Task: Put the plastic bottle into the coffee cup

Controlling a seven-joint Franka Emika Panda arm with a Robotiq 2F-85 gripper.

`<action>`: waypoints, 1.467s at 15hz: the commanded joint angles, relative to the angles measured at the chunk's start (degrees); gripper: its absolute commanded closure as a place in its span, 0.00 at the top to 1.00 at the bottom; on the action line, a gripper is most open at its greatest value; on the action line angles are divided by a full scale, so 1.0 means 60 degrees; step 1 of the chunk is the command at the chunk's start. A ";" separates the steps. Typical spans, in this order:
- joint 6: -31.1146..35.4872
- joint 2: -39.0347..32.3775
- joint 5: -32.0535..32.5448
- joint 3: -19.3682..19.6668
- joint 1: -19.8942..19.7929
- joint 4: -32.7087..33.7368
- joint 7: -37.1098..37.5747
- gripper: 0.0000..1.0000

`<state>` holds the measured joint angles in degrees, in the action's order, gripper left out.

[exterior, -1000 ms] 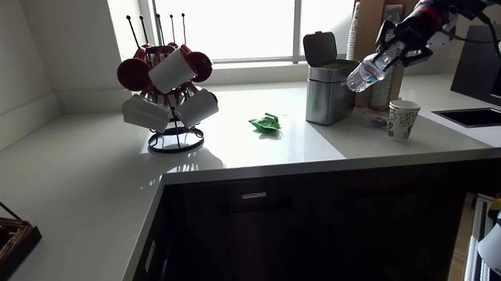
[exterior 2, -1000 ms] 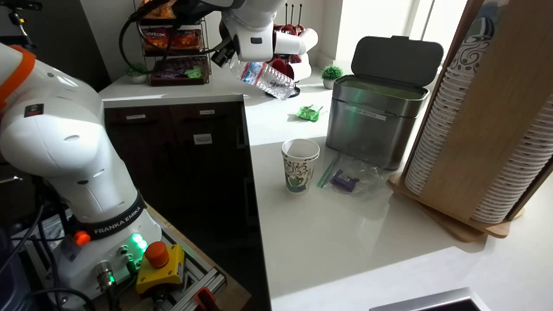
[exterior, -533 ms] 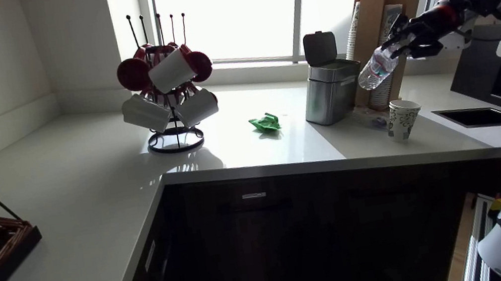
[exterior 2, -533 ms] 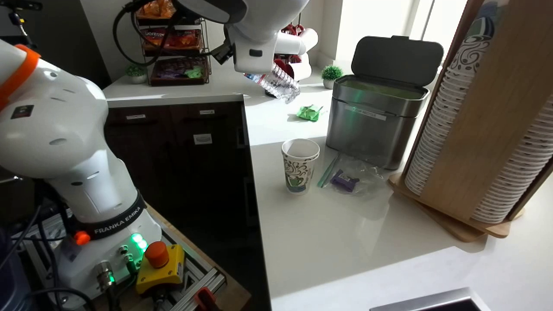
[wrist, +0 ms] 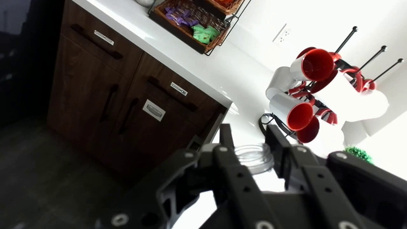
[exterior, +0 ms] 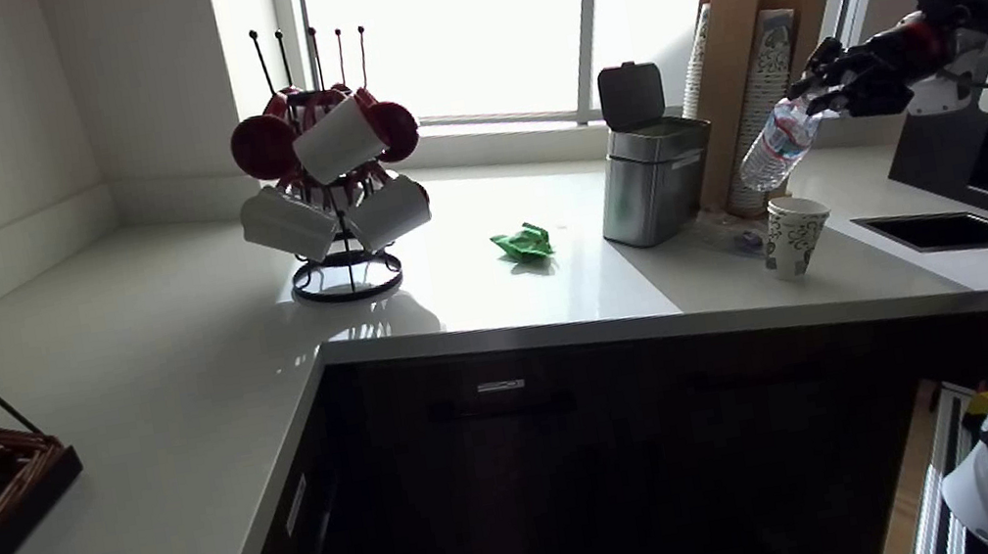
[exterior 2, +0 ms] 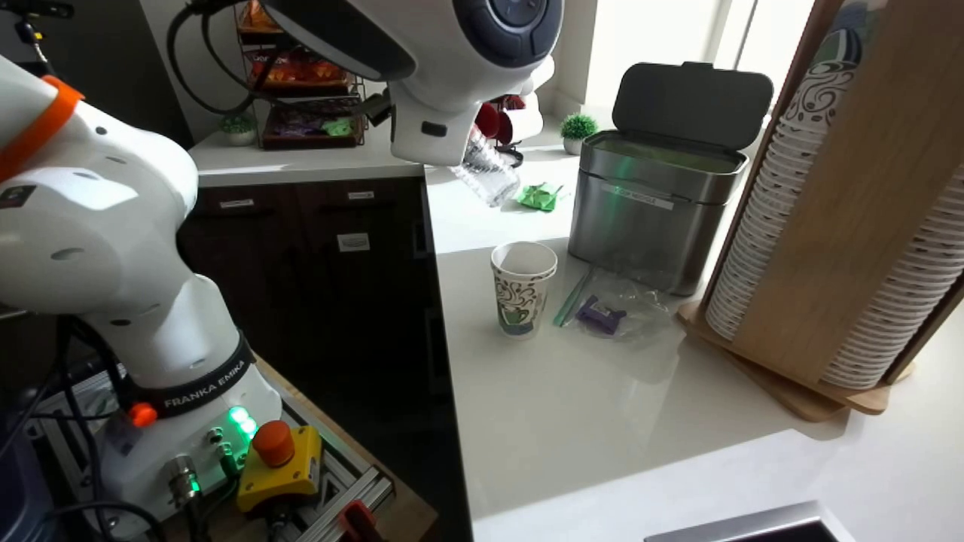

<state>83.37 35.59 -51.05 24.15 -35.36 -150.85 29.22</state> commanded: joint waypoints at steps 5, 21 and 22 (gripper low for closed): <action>-0.0593 -0.0383 -0.0208 -0.0034 -0.1482 -0.0213 -0.0078 0.08; -0.1006 -0.1376 -0.0927 0.0032 -0.3151 -0.0333 -0.1121 0.08; -0.1016 -0.1483 -0.1015 0.0030 -0.3177 -0.0326 -0.1206 0.08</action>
<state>78.92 28.59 -54.50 24.51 -52.69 -152.27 24.68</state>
